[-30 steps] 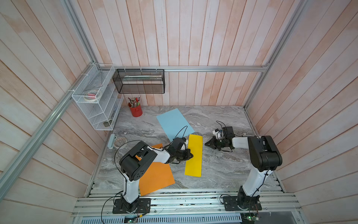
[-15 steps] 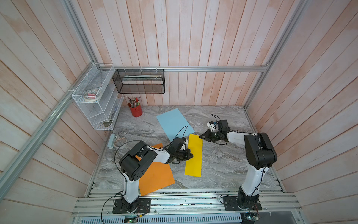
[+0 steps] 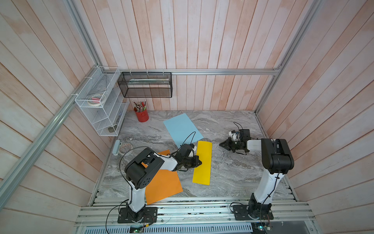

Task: Fold the rectangular paper in half along the long edge
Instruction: Fold the paper at the center of the board, then pick up the paper from the center of the board.

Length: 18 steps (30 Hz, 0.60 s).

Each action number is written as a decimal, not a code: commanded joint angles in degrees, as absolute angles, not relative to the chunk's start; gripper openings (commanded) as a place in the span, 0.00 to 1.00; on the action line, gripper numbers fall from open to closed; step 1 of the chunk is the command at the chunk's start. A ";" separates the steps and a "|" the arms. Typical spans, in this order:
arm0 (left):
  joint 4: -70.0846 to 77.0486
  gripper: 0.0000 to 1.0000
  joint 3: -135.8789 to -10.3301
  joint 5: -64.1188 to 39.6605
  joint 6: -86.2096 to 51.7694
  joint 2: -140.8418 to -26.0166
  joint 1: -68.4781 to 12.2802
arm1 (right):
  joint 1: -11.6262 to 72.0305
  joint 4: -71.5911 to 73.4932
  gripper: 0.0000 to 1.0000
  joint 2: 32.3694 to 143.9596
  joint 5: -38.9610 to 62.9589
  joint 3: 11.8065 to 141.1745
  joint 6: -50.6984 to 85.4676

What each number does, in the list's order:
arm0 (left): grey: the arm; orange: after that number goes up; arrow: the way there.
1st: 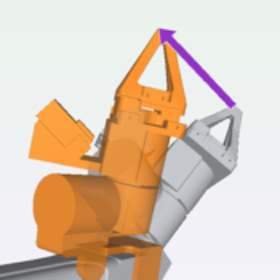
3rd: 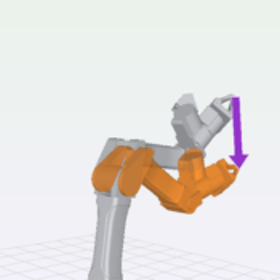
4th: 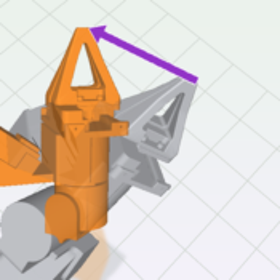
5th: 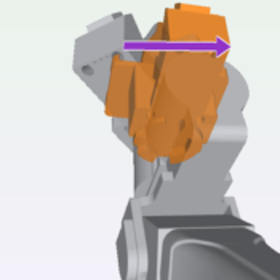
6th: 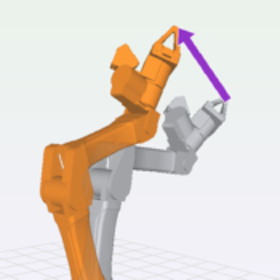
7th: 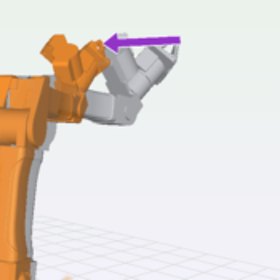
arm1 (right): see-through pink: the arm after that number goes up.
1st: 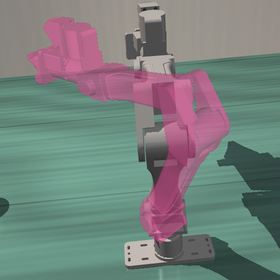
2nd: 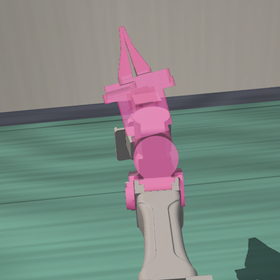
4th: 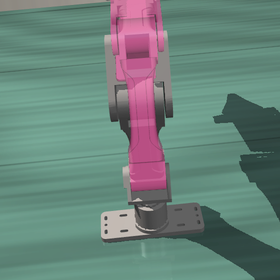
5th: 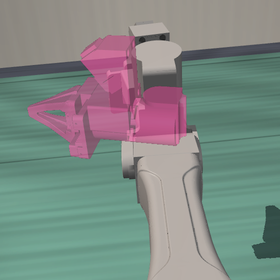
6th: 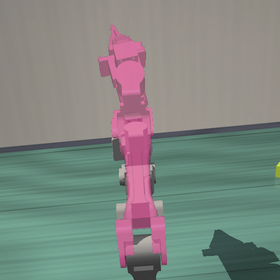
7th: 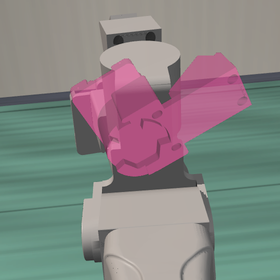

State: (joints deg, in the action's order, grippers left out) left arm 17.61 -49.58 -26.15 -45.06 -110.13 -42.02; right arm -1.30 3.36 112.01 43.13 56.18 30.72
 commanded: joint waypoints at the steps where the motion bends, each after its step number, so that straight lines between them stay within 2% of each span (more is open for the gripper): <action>1: 12.22 0.00 -47.26 -24.79 -44.21 -111.17 -42.18 | -1.01 0.96 0.00 110.04 44.41 54.50 28.42; 4: 12.22 0.00 -47.59 -24.83 -44.21 -111.53 -42.15 | 1.05 5.30 0.00 107.99 51.14 51.27 29.78; 7: 12.31 0.00 -47.72 -25.05 -44.30 -111.88 -42.19 | 4.04 7.80 0.20 106.00 52.61 46.90 30.75; 10: 12.39 0.00 -47.72 -25.05 -44.21 -112.18 -42.18 | 7.50 9.20 0.30 105.03 50.84 42.87 30.84; 18: 12.92 0.00 -48.03 -25.49 -44.38 -112.77 -42.18 | 13.95 17.69 0.33 106.94 50.22 35.40 36.07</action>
State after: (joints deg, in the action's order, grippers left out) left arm 17.87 -49.54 -26.35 -45.06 -110.24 -42.00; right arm 12.43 16.86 104.77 53.30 38.76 33.21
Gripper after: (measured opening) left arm 0.045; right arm 0.330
